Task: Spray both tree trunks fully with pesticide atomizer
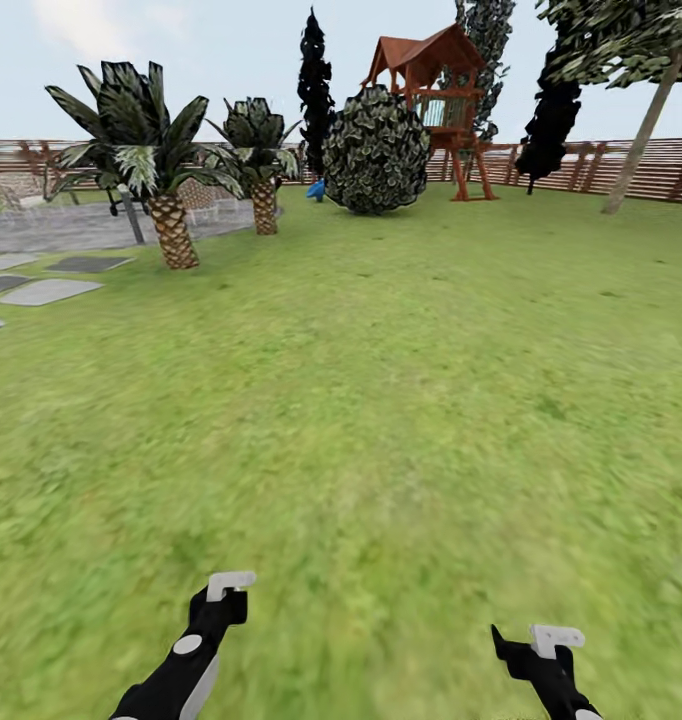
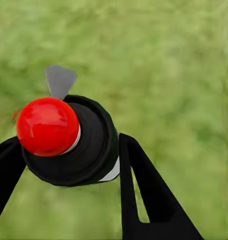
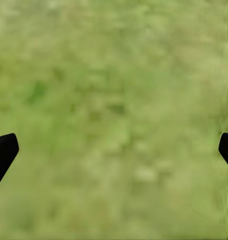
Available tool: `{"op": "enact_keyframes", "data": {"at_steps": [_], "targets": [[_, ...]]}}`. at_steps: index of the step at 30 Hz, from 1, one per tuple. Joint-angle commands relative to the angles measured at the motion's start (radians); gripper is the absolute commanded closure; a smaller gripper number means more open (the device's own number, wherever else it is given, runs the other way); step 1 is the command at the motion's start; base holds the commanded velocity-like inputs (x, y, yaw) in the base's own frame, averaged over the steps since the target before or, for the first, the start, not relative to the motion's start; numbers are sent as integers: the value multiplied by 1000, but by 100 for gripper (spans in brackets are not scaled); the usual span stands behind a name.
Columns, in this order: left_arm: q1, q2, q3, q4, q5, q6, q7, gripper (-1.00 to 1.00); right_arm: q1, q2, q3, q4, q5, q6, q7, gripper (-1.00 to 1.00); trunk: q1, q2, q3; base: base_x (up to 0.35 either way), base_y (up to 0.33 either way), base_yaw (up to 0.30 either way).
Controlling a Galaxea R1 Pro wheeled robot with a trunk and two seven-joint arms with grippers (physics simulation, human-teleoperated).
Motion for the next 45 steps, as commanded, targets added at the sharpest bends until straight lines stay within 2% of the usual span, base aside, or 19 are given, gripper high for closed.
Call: {"op": "enact_keyframes", "data": {"at_steps": [1,45], "targets": [[0,0,0,1,-1,0,0,100,0,0,0,0,0,0,0,-100,0,0,0,101,-276,-300],[0,0,1,0,-1,0,0,100,0,0,0,2,0,0,0,-100,0,0,0,116,-276,-300]]}}
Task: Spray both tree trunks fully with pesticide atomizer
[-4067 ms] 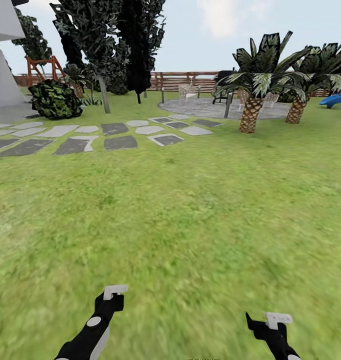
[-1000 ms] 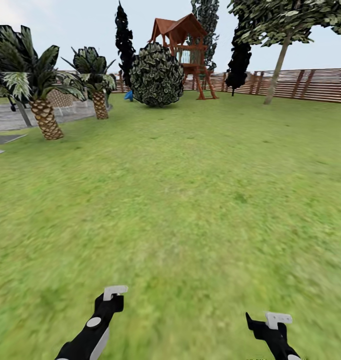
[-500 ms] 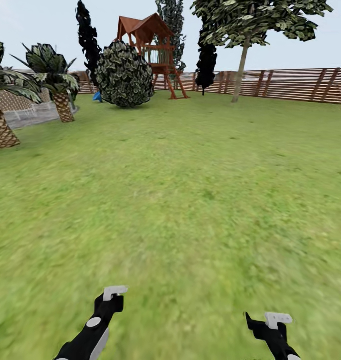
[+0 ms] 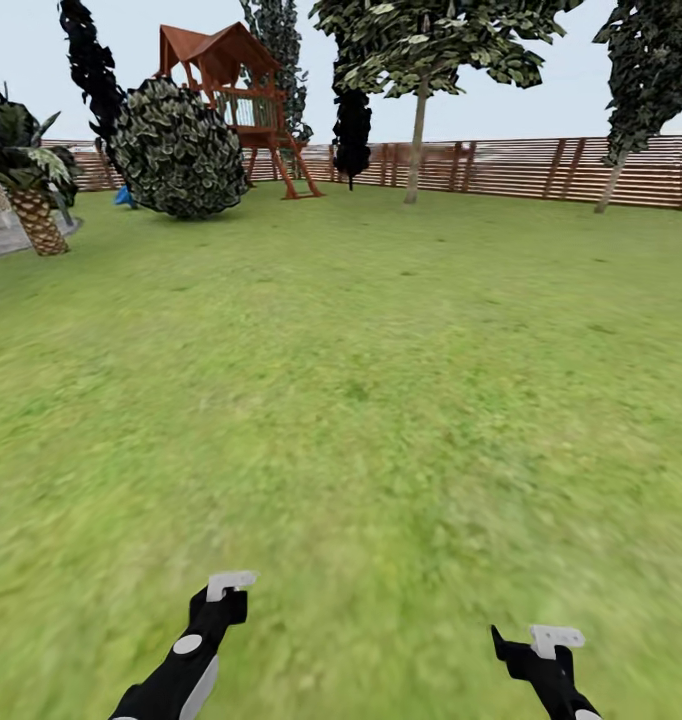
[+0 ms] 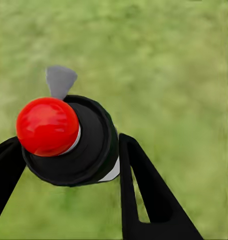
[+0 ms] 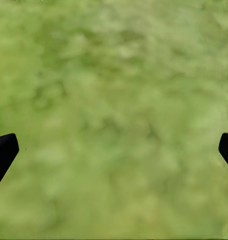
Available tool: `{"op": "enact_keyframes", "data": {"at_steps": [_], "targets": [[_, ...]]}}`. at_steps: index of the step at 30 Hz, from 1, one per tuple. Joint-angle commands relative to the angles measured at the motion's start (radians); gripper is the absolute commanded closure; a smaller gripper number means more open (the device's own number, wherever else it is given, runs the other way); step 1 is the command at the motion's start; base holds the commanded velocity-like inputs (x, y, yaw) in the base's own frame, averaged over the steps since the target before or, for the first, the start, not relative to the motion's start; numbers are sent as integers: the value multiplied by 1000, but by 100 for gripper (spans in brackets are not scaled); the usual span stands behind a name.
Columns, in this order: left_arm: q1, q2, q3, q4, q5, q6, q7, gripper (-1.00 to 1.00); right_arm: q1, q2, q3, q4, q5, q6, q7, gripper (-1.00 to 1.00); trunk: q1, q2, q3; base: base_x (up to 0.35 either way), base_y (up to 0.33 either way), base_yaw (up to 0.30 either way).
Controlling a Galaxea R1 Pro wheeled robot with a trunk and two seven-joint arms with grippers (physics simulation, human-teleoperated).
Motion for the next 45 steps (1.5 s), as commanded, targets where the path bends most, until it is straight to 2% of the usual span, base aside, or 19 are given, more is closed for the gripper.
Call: {"op": "enact_keyframes", "data": {"at_steps": [1,16,24,45], "targets": [[0,0,0,-1,0,0,0,100,0,0,0,0,0,0,0,-100,0,0,0,144,-276,-300],[0,0,0,-5,1,0,9,100,-1,0,0,0,0,0,0,-100,0,0,-1,233,-245,-297],[0,1,3,-7,2,2,7,100,0,0,0,-1,0,0,0,-100,0,0,-6,332,-45,-262],[0,1,4,-8,2,1,9,100,2,1,2,20,3,1,2,-100,0,0,-6,340,0,-9]]}}
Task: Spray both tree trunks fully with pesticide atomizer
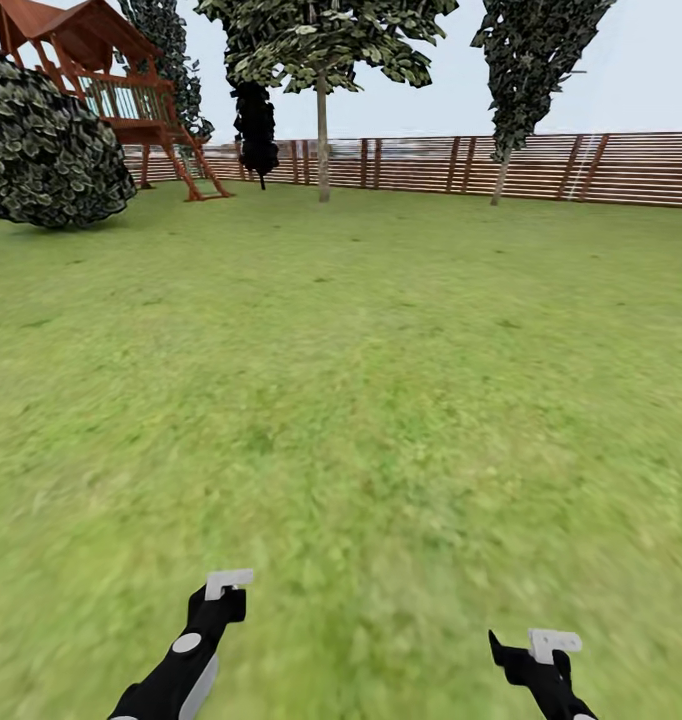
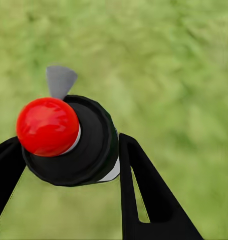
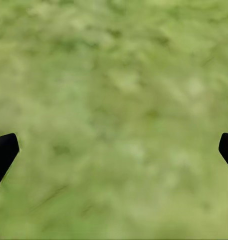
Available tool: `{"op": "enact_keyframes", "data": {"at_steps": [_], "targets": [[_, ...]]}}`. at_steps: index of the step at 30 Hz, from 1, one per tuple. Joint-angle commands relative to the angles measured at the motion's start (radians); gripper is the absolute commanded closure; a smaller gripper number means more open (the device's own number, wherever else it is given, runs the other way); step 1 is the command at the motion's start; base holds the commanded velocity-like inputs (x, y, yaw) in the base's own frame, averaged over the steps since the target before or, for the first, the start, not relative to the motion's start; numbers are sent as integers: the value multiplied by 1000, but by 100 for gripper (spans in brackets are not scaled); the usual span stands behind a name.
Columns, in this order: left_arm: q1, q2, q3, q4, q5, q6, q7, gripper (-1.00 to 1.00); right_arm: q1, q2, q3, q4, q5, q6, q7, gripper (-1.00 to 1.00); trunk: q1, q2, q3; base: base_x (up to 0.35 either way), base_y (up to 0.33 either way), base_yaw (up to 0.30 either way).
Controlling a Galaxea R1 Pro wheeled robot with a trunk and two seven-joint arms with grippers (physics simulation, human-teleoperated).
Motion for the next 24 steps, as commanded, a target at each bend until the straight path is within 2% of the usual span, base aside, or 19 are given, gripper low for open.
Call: {"op": "enact_keyframes", "data": {"at_steps": [1,13,14,16,18,19,21,24], "targets": [[0,0,0,0,0,0,0,100,0,0,0,13,-1,0,0,-100,0,0,0,340,0,0],[0,0,0,-1,0,-1,2,100,0,0,1,43,5,-6,-1,-100,0,0,12,340,0,0],[0,-1,-1,-1,0,-1,2,100,0,5,1,43,5,-26,-1,-100,0,0,12,340,0,0],[0,-1,-1,0,0,-1,2,100,12,12,1,44,4,-112,-2,-100,0,0,12,340,0,0],[0,-1,-1,0,0,-1,1,100,53,31,1,45,3,-288,-2,-100,0,0,12,340,0,0],[0,-1,-1,-1,0,-1,1,100,63,44,1,45,3,-341,-1,-100,0,0,12,340,0,0],[0,-1,0,-2,0,-1,1,100,71,55,1,68,4,-380,0,-100,0,0,12,340,0,0],[0,-1,0,-2,0,-1,0,100,73,57,1,117,4,-392,1,-100,0,0,12,340,0,0]]}}
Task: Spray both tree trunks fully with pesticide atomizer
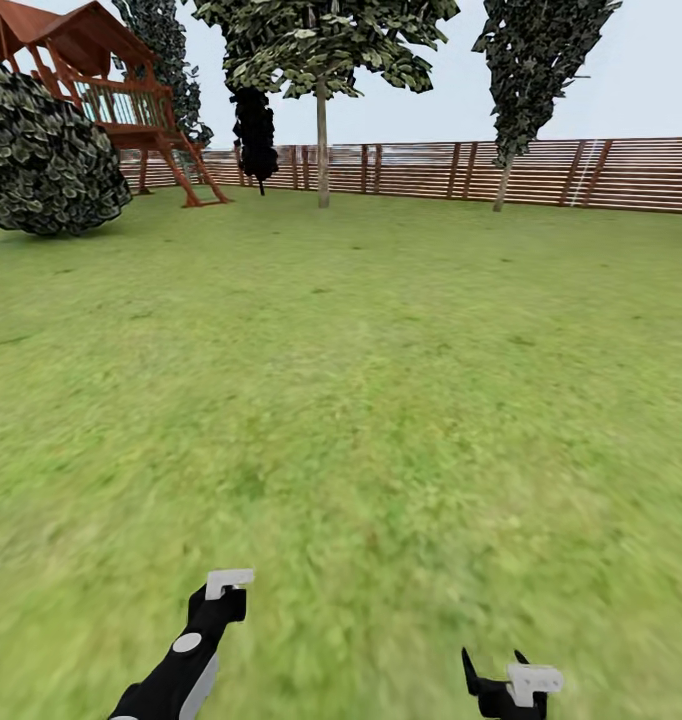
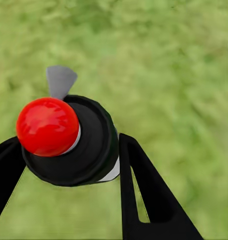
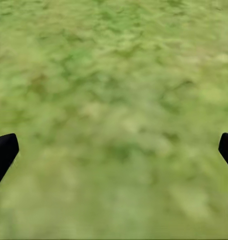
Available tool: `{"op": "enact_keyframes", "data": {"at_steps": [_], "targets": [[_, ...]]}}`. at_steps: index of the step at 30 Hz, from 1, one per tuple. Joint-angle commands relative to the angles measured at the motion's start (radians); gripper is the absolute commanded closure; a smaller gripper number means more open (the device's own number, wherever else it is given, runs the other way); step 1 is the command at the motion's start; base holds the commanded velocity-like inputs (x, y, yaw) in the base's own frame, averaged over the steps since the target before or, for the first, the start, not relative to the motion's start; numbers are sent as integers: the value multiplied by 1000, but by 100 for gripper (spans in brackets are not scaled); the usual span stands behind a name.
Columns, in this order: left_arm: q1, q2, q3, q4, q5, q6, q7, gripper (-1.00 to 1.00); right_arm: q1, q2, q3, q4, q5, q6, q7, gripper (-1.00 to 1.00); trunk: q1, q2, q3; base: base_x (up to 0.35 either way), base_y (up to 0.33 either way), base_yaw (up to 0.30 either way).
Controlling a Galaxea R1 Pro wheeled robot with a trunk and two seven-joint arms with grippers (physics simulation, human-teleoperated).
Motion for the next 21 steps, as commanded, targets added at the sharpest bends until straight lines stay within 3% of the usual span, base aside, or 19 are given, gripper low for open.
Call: {"op": "enact_keyframes", "data": {"at_steps": [1,11,21], "targets": [[0,0,0,1,0,1,0,100,3,1,-1,25,-1,-1,0,-100,0,0,0,340,0,0],[0,1,0,1,0,1,0,100,34,1,0,60,0,-2,1,-100,0,0,0,340,17,0],[0,0,0,0,0,0,0,100,35,1,0,60,0,-2,1,-100,0,0,0,324,165,0]]}}
